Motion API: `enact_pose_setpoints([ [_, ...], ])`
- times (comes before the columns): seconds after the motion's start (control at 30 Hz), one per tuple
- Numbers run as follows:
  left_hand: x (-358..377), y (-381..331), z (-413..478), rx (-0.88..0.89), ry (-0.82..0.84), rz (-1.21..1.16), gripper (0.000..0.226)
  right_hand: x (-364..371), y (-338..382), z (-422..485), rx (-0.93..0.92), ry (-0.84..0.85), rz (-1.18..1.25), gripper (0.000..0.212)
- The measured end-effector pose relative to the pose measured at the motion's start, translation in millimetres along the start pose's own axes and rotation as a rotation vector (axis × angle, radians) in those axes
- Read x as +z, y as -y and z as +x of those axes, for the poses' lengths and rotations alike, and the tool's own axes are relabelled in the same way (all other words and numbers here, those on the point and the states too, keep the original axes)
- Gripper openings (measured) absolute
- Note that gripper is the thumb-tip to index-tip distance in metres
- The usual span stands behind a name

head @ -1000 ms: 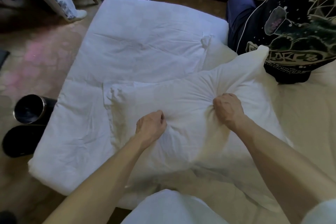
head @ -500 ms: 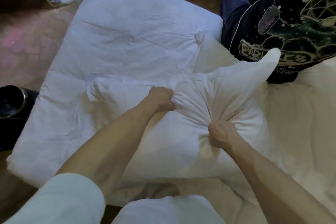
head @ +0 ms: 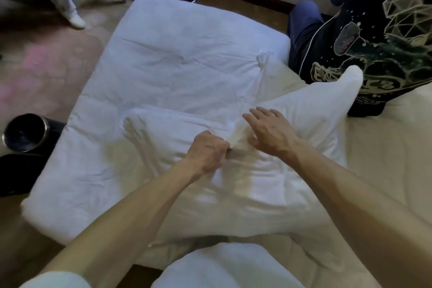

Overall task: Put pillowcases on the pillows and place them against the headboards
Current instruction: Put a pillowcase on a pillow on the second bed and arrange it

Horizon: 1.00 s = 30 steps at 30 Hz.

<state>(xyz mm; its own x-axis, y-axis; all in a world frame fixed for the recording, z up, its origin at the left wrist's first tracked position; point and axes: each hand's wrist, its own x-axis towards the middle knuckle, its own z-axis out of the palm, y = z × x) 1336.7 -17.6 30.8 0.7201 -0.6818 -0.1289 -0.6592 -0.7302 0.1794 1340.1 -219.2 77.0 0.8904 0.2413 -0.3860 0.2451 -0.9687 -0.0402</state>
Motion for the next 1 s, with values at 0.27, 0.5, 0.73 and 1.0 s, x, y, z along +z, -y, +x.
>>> enact_pose_setpoints([
  [0.27, -21, -23, -58, 0.289, 0.024, -0.002, 0.022, -23, 7, -35, 0.091, 0.268, -0.216, 0.115],
  [0.5, -45, -20, -67, 0.305, 0.025, -0.048, 0.017, -28, 39, -89, 0.137, 0.264, -0.219, 0.077],
  [0.73, -47, 19, -72, 0.046, 0.212, 0.114, 0.063, -4, 61, -141, 0.171, 0.243, -0.233, 0.074],
  [1.0, -39, -13, -115, -0.018, 0.257, -0.068, 0.033, 2, 56, -198, 0.290, 0.125, 0.049, 0.058],
])
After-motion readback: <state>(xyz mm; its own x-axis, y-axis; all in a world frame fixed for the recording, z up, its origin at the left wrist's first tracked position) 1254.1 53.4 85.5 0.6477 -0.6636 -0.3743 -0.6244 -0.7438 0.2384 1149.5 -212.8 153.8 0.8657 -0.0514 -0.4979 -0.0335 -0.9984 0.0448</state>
